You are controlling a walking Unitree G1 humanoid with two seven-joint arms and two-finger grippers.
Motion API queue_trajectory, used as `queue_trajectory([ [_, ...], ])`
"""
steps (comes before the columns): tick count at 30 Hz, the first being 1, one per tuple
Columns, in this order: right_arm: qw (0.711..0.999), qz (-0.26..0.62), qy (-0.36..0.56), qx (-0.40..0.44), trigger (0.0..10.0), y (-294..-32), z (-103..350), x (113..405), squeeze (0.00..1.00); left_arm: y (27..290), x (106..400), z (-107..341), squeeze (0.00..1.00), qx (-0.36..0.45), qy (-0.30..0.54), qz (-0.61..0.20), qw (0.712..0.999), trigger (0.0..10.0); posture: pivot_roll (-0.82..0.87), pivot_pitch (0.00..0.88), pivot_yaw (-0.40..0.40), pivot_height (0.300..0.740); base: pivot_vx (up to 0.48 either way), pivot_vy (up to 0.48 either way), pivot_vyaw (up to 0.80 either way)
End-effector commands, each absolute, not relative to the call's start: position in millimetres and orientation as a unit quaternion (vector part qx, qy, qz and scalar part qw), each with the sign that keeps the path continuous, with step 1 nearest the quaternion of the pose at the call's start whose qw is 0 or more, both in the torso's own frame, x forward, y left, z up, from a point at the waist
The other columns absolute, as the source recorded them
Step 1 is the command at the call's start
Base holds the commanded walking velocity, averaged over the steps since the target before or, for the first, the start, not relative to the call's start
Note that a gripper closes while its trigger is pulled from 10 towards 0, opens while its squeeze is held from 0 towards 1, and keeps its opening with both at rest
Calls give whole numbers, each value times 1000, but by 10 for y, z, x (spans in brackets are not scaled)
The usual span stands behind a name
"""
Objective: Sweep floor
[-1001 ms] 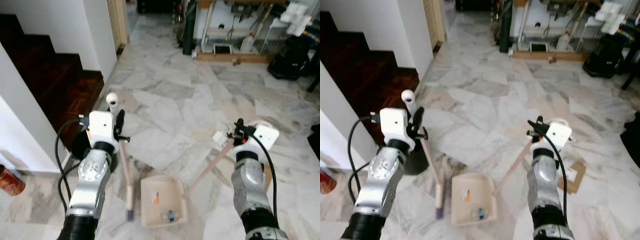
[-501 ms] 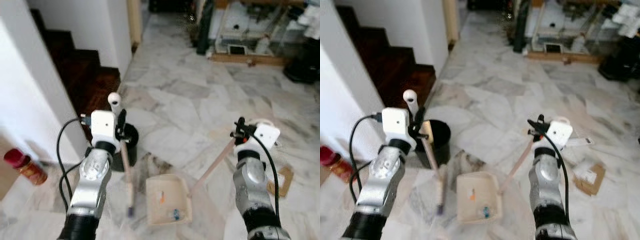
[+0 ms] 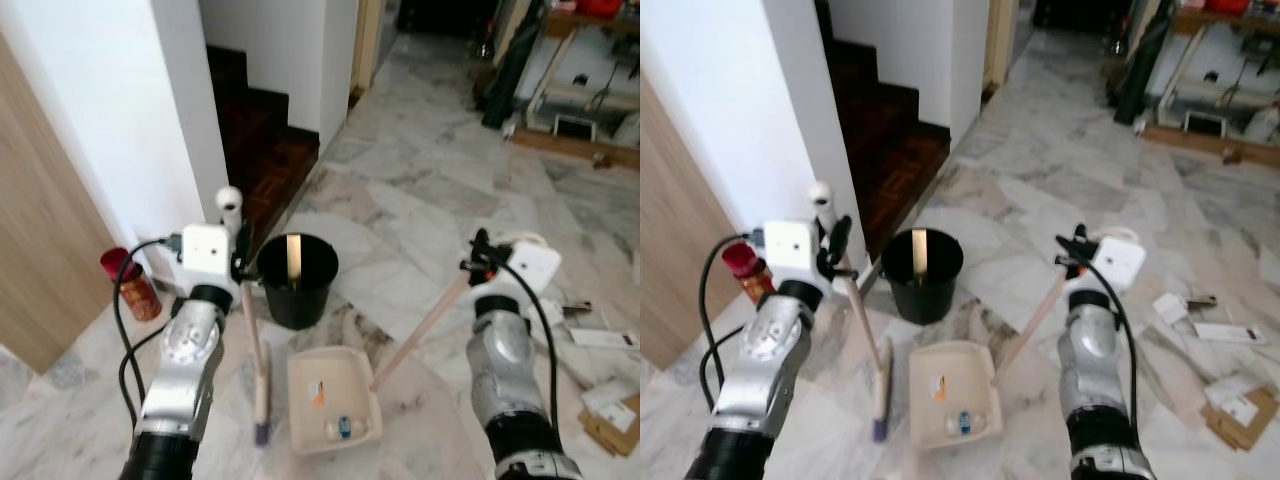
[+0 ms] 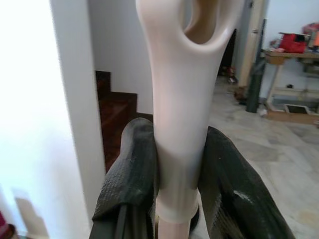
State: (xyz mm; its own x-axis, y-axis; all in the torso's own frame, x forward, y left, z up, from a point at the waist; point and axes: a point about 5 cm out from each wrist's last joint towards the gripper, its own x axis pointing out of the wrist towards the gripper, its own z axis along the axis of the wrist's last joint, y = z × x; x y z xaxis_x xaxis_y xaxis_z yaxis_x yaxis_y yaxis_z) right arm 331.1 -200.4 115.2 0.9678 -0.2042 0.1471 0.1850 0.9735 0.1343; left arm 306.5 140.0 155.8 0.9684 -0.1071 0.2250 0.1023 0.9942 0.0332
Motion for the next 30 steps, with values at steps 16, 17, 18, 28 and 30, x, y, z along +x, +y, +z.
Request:
queue_trajectory([
  [16,986,-108,-111,67,10000,-2268,1373,3309,0,1235,2965,1582,0,-5,-133,-54,990,10000,34,14,-105,740,0,49,0],
  [17,985,-110,-113,73,10000,-2269,1387,3318,0,1229,2968,1600,0,0,-134,-58,989,10000,40,12,-102,740,0,0,0],
  [18,984,-111,-115,77,10000,-2266,1399,3326,0,1227,2971,1617,0,4,-136,-62,989,10000,53,10,-92,740,0,0,0],
  [28,968,-128,-104,189,10000,-2111,1340,3412,0,1489,3013,1683,0,49,-137,-43,988,10000,101,16,-63,740,0,0,0],
  [30,964,-132,-103,205,10000,-2090,1317,3415,0,1481,3013,1691,0,47,-134,-47,989,10000,107,9,-33,740,0,0,0],
])
